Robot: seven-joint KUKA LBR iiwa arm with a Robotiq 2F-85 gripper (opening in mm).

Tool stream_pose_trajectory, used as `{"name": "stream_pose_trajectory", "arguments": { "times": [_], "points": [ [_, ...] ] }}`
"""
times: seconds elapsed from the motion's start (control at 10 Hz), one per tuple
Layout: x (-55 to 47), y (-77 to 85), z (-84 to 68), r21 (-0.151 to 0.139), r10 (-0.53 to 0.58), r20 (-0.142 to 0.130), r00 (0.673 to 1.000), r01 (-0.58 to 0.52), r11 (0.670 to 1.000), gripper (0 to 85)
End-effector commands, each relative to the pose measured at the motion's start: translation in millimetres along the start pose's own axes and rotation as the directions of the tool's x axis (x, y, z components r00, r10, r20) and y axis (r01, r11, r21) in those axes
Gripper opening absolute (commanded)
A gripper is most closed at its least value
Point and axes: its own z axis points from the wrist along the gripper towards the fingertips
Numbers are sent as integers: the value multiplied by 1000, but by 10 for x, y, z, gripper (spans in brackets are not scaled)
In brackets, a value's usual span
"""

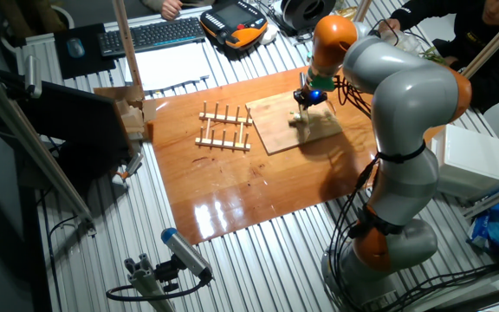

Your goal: Chop the scallions

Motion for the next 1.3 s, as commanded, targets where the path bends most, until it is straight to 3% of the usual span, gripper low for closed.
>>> {"name": "stream_pose_trajectory", "arguments": {
  "times": [0.0, 0.5, 1.2],
  "points": [
    [-8, 2, 37, -2, 0, 6, 1000, 0, 1000, 0],
    [-72, -8, 177, -14, 0, 26, 1000, 0, 1000, 0],
    [-255, -37, 311, -7, 6, 91, 996, -5, 1000, 0]
  ]
}}
